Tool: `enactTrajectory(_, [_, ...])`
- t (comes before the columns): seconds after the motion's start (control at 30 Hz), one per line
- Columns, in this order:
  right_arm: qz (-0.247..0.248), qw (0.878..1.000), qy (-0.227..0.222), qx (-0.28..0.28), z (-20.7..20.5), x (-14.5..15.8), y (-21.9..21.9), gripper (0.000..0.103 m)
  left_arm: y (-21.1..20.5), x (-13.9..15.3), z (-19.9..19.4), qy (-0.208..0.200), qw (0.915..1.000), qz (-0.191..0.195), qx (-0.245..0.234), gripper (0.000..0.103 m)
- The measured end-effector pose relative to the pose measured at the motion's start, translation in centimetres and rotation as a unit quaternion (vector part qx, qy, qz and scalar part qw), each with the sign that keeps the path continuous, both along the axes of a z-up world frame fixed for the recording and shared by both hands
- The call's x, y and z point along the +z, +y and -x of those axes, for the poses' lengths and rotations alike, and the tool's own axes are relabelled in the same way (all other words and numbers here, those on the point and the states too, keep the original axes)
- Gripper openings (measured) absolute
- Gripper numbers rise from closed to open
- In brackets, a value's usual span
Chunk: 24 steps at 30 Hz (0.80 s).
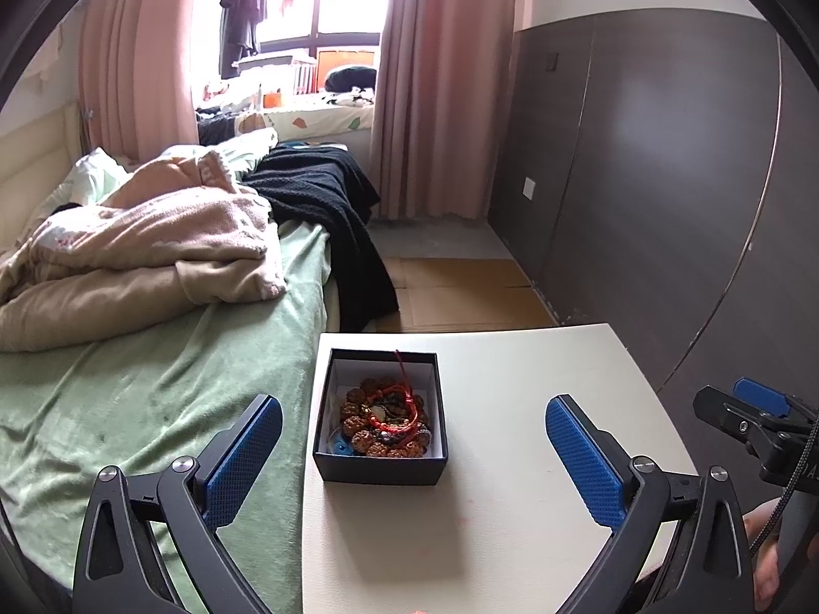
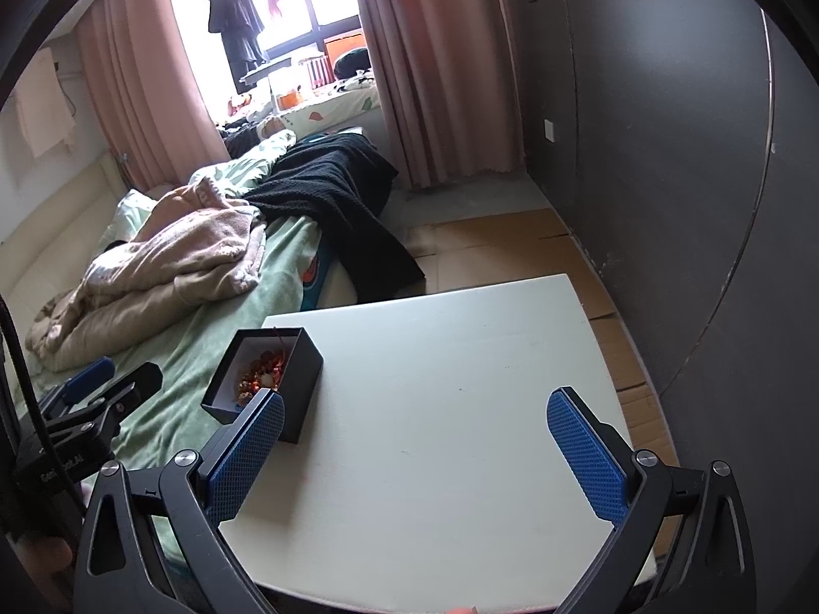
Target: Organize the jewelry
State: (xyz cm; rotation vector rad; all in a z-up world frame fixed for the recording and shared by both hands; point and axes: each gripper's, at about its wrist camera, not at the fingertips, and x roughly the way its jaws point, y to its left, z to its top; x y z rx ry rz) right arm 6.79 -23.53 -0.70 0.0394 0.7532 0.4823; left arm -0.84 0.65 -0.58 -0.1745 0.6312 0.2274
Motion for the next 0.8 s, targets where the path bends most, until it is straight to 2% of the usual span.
enactTrajectory(0.8, [-0.010, 1.000, -0.009, -0.008, 0.2, 0.6, -1.5, 0.103, -0.4, -0.1, 0.3, 0.004, 1.0000, -0.003, 0.000, 0.103])
